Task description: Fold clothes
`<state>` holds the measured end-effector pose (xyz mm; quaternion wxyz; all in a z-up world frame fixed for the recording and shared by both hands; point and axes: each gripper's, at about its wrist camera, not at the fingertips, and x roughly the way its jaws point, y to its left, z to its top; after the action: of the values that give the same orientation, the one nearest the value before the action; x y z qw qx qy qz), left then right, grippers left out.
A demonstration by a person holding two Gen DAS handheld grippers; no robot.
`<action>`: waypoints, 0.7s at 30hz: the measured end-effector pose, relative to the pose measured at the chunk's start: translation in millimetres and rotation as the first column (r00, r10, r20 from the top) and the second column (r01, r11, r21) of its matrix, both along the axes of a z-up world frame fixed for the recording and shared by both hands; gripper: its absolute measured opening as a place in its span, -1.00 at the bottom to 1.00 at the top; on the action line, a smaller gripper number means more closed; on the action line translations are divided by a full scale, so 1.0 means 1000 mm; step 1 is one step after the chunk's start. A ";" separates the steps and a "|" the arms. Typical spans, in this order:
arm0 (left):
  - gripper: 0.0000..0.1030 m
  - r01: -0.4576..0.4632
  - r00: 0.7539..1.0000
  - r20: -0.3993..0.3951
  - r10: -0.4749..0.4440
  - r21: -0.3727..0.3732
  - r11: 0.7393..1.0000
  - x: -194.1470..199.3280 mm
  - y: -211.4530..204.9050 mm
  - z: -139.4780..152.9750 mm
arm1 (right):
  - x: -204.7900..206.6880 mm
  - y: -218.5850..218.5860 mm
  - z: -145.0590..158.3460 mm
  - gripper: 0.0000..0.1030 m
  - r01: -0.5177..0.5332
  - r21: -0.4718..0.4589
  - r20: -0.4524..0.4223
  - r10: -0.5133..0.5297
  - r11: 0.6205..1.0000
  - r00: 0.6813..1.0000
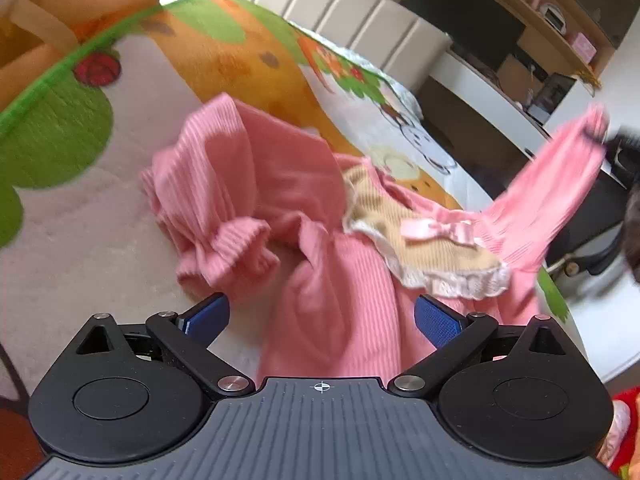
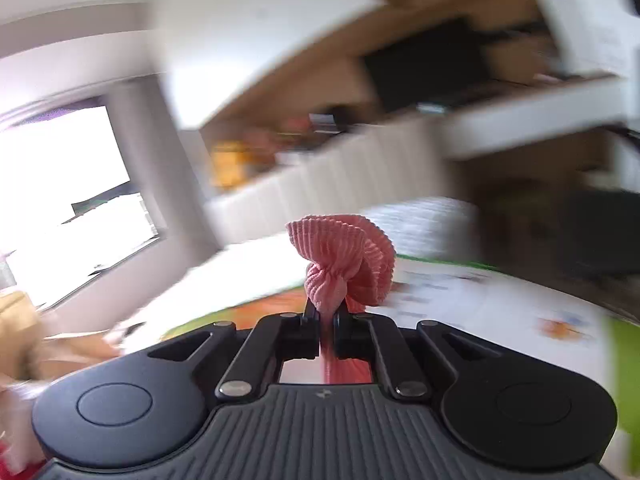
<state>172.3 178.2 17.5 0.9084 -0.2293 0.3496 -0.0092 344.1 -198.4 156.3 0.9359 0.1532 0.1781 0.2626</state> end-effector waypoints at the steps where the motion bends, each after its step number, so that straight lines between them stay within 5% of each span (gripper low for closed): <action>1: 0.96 -0.008 1.000 0.010 0.008 0.013 1.000 -0.001 0.001 0.004 | -0.005 0.022 0.003 -0.89 -0.059 -0.016 0.015 0.059 0.998 0.998; 5: 0.97 -0.035 0.998 0.054 0.030 0.105 0.994 -0.008 0.003 0.021 | -0.011 0.104 -0.042 -0.85 -0.226 -0.111 -0.068 0.219 0.968 0.973; 10: 0.98 -0.044 0.997 0.074 0.030 0.194 0.980 -0.019 0.006 0.031 | -0.007 0.157 -0.123 -0.28 -0.364 -0.159 -0.308 0.304 0.918 0.902; 14: 1.00 -0.038 0.996 0.089 0.008 0.335 0.941 -0.017 0.000 0.028 | -0.011 0.134 -0.112 0.29 -0.364 -0.140 -0.273 0.318 0.921 0.908; 21: 1.00 -0.067 0.996 0.080 0.037 0.409 0.910 0.024 -0.014 0.006 | -0.007 0.074 -0.119 0.30 -0.265 -0.228 -0.245 0.208 0.937 0.947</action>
<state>196.0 164.1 23.4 0.9479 -0.0416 0.3052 0.0807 337.6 -124.8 37.0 0.8840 0.0352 0.3291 0.3302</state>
